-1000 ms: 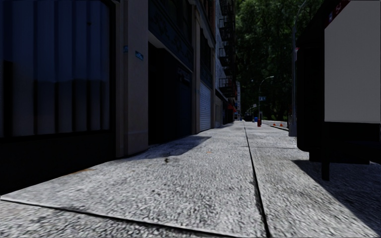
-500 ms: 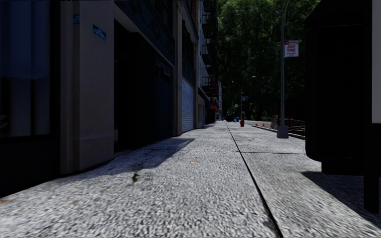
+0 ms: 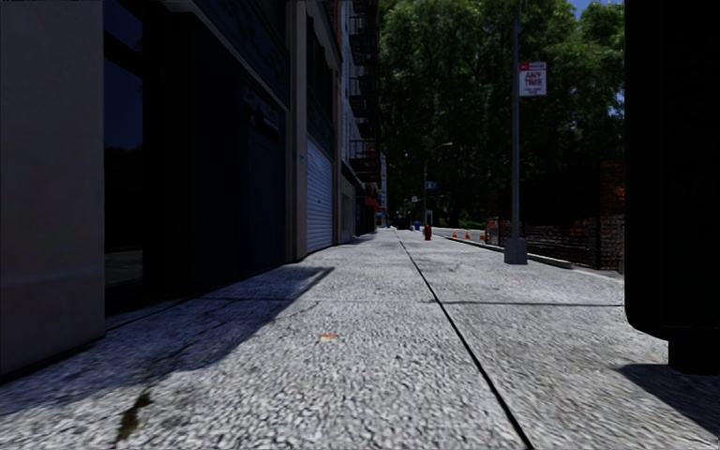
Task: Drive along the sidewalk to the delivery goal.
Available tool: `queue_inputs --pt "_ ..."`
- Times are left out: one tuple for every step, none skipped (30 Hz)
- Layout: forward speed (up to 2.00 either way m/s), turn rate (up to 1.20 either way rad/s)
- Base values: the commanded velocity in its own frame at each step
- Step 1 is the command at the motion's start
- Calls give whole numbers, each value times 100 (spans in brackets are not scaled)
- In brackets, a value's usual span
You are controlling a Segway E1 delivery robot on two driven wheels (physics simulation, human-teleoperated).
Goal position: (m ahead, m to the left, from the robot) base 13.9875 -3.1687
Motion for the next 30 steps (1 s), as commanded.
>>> queue_inputs --pt "199 0" --pt "199 0" --pt "199 0" --pt "199 0" --pt "198 0" --pt "198 0" --pt "198 0" --pt "198 0" --pt "198 0" --pt "197 0" --pt "197 0" --pt "197 0" --pt "197 0" --pt "197 0" --pt "199 0" --pt "200 0" --pt "200 0" --pt "200 0" --pt "200 0" --pt "200 0" --pt "200 0" --pt "200 0" --pt "200 0" --pt "200 -120" --pt "200 -120" --pt "200 -120" --pt "200 -120" --pt "200 -107" --pt "200 -81" --pt "200 -34"
